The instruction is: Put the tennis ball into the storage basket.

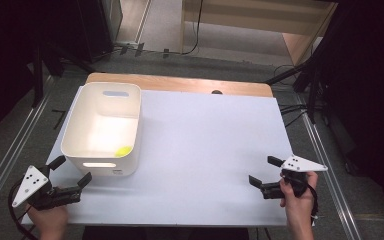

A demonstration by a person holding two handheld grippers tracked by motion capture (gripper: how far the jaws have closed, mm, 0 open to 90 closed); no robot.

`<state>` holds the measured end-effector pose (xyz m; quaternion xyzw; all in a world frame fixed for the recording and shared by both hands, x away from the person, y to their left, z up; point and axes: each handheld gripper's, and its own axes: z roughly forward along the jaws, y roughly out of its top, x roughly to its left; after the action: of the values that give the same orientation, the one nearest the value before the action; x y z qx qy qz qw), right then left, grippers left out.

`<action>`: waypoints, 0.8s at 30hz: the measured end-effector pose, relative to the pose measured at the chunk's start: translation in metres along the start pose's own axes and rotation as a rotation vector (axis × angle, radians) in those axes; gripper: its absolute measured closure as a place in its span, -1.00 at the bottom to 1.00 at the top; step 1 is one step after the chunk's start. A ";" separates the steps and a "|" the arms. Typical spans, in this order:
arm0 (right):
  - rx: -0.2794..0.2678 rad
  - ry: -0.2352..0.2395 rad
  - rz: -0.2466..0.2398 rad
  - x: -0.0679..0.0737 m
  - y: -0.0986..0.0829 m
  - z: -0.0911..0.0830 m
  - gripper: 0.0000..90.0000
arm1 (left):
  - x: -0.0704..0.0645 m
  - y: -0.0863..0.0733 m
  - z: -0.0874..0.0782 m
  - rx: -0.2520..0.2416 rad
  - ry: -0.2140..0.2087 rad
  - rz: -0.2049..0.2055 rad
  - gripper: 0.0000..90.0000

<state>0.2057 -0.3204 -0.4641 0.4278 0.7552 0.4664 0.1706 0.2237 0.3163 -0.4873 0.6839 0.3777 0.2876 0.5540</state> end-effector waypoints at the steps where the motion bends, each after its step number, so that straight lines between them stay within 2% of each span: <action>1: -0.008 -0.003 0.000 -0.003 -0.003 -0.002 -1.00 | 0.000 0.000 0.000 -0.004 -0.003 -0.004 -1.00; 7: -0.058 -0.009 0.025 -0.013 -0.022 -0.011 -1.00 | -0.002 0.000 0.001 0.010 -0.003 0.026 -1.00; 10: -0.076 -0.012 0.030 -0.016 -0.028 -0.012 -1.00 | -0.002 0.000 0.001 0.008 0.000 0.022 -1.00; 12: -0.097 -0.013 0.043 -0.020 -0.035 -0.012 -1.00 | -0.002 0.000 0.001 0.006 0.002 0.016 -1.00; 13: -0.116 -0.017 0.068 -0.022 -0.041 -0.013 -1.00 | -0.002 0.000 0.000 0.005 0.000 0.015 -1.00; 19: -0.154 -0.023 0.095 -0.027 -0.052 -0.017 -1.00 | -0.002 0.000 0.000 0.002 -0.003 0.014 -1.00; 22: -0.163 -0.028 0.108 -0.028 -0.055 -0.018 -1.00 | -0.002 0.000 -0.001 0.001 -0.003 0.017 -1.00; 24: -0.150 -0.045 0.112 -0.028 -0.056 -0.019 -1.00 | -0.003 -0.001 0.000 -0.002 -0.003 0.018 -1.00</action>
<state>0.1821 -0.3651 -0.5062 0.4659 0.6891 0.5206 0.1928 0.2216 0.3139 -0.4877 0.6872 0.3701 0.2921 0.5527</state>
